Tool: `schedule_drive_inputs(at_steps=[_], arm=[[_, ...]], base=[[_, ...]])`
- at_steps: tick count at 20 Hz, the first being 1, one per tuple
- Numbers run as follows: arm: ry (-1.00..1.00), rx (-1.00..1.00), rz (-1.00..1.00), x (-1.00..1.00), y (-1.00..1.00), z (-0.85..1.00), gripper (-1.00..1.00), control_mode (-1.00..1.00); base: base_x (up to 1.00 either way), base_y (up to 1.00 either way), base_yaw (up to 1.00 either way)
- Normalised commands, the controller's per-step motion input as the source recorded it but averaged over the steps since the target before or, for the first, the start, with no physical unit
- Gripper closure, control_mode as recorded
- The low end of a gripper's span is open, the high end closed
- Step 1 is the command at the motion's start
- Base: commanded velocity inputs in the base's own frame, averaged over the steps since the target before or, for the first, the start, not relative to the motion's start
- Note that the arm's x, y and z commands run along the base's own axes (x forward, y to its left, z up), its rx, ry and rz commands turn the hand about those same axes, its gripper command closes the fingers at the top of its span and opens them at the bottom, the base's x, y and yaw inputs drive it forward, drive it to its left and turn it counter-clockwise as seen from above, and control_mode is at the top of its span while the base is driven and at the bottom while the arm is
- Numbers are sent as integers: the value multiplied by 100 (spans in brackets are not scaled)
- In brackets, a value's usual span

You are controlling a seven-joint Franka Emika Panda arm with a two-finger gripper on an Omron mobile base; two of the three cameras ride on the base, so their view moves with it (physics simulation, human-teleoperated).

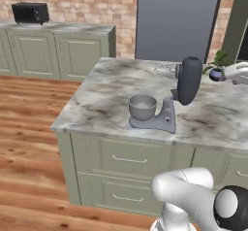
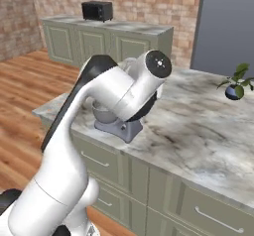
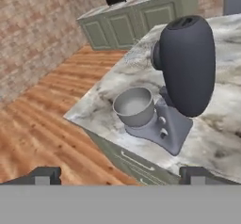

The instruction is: Close the stand mixer head.

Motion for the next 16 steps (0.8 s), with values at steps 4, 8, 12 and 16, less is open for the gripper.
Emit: schedule_drive_inputs(at_steps=[4,8,12,16], arm=[[-61,1,35,44,-20,-67,-100,-100],[-48,0,40,63,-6,-68,-100,-100],[-25,0,35,99,-17,-12,-100,-100],[-16,-3,32,100,-26,31,-100,-100]], base=[[0,0,0],[0,0,0],[0,0,0],[0,0,0]])
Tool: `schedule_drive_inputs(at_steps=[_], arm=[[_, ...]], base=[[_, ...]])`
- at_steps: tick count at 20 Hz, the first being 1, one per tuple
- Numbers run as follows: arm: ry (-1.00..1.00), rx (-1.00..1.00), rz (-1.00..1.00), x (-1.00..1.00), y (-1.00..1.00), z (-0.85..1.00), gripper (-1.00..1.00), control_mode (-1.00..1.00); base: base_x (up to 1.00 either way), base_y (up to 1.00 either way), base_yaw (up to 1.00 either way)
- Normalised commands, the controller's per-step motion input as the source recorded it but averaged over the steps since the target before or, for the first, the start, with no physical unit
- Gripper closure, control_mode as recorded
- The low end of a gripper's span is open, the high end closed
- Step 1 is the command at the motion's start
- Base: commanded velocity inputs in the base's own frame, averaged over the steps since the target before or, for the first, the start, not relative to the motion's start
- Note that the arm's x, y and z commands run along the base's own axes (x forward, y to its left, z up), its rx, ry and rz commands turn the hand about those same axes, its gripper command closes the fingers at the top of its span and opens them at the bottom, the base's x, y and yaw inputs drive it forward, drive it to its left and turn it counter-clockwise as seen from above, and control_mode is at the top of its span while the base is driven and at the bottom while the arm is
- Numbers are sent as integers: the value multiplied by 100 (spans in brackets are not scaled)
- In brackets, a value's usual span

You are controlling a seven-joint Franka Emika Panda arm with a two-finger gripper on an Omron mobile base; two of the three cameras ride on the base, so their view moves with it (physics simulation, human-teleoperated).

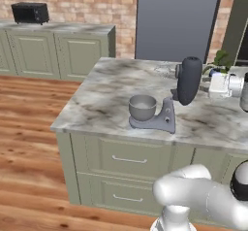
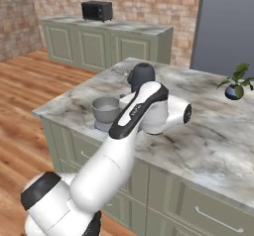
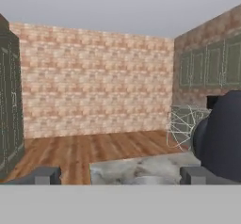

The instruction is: Close the stand mixer head.

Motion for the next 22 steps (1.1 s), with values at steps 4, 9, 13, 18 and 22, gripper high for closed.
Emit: schedule_drive_inputs(at_steps=[4,9,13,18,22], arm=[[-10,-5,31,100,-16,43,-100,-100],[-9,-18,33,100,13,12,-100,-100],[-5,-35,31,100,79,-66,-100,-100],[0,-42,31,100,100,-100,-100,-100],[-9,-46,30,83,100,-100,-100,-100]], base=[[0,0,0],[0,0,0],[0,0,0],[0,0,0],[0,0,0]])
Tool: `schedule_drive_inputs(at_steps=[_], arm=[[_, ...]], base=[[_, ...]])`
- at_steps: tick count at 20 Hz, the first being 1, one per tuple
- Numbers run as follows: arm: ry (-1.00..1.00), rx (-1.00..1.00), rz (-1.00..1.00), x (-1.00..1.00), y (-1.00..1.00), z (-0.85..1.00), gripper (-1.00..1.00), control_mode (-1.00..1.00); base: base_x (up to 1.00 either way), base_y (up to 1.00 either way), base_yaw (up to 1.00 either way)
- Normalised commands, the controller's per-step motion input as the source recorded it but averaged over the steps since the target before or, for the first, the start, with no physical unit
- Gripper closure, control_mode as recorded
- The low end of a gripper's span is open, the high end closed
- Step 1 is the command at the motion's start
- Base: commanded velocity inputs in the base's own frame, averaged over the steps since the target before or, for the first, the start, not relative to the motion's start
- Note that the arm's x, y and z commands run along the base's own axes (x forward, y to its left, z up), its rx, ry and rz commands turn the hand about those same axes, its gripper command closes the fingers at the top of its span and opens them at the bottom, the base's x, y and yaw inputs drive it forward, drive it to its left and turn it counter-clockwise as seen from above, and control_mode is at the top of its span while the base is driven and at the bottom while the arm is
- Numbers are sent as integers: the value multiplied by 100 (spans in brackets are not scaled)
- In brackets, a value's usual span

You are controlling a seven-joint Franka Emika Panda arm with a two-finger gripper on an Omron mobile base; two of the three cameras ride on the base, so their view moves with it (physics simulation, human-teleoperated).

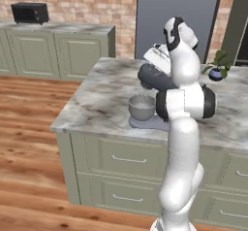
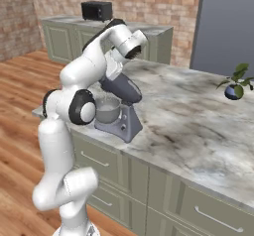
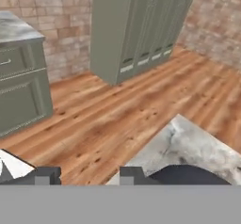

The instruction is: Close the stand mixer head.

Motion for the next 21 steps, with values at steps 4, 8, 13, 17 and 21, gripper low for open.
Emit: schedule_drive_inputs(at_steps=[4,8,13,17,21], arm=[[-4,-39,11,6,97,-76,-100,-100],[-1,-14,-6,-56,48,-30,-100,-100],[-7,-12,-8,-69,61,-11,-100,-100],[-6,-5,-11,-85,51,0,-100,-100],[-10,-7,-15,-96,44,0,-100,-100]], base=[[0,0,0],[0,0,0],[0,0,0],[0,0,0],[0,0,0]])
